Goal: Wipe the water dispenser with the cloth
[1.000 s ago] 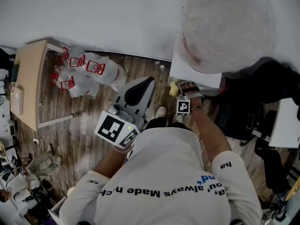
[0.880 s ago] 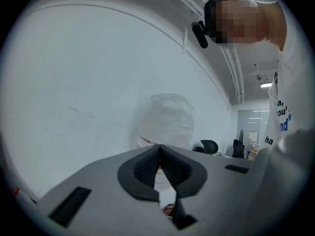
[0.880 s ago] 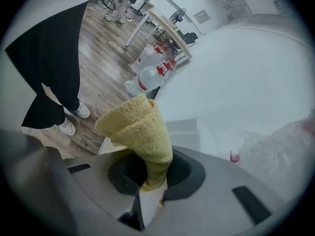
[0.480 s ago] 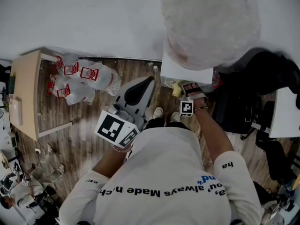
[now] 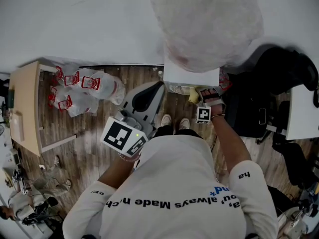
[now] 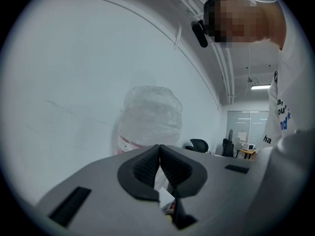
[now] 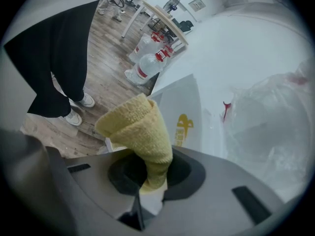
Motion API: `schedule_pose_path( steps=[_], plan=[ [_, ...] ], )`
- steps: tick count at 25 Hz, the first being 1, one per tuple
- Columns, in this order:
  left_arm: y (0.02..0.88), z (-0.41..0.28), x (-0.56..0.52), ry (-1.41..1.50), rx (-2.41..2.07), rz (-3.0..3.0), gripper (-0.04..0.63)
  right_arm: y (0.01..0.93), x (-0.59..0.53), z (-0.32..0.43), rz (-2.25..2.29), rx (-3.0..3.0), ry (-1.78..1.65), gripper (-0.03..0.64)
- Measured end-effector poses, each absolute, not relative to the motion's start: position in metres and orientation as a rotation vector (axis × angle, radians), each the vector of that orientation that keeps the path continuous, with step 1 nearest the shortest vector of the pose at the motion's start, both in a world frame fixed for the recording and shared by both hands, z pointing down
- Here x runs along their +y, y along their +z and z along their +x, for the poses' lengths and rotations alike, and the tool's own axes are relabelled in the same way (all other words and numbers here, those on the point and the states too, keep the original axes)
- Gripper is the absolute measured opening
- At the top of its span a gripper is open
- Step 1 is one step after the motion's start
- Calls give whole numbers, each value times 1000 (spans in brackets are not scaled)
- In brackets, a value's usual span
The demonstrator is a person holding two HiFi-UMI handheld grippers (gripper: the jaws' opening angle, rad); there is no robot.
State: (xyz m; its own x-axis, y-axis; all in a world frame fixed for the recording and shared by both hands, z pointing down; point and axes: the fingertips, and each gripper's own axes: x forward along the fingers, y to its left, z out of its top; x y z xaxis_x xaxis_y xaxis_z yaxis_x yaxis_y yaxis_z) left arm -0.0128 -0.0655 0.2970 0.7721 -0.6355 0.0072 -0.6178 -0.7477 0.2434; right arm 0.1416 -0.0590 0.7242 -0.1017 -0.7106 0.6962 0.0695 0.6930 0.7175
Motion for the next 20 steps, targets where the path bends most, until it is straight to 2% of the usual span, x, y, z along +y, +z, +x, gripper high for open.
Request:
schedule_pose_path(
  steps=[20],
  plan=[
    [296,17,-64,-93,-902,2760,20,727,-47,210,610,-1465,-617,61]
  ],
)
